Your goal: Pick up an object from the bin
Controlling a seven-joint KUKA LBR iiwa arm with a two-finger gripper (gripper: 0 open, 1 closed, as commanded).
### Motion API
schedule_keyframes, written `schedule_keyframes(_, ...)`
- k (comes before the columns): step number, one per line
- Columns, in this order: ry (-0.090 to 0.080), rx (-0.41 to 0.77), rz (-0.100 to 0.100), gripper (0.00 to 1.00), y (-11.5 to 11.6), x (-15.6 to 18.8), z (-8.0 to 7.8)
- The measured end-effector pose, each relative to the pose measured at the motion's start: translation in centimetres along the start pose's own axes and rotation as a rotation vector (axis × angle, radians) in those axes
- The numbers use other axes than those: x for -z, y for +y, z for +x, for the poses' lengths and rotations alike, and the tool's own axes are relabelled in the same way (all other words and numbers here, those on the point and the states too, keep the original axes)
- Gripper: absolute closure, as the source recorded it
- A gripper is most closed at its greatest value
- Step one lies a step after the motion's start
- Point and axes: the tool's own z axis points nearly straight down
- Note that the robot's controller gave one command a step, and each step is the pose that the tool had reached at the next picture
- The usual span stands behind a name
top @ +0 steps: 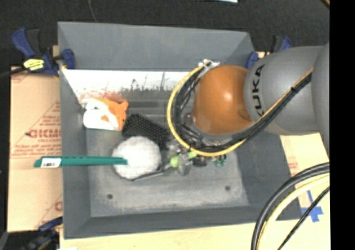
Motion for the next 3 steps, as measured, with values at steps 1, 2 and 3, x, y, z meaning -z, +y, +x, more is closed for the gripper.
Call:
schedule_keyframes(1, 0.002, -0.002, 0.000, 1.00, 0.0, 2.5, 0.0)
schedule_keyframes(2, -0.001, -0.005, 0.001, 1.00, -0.1, 5.0, -0.1)
schedule_keyframes(3, -0.004, -0.008, 0.003, 1.00, -0.2, 6.6, -0.2)
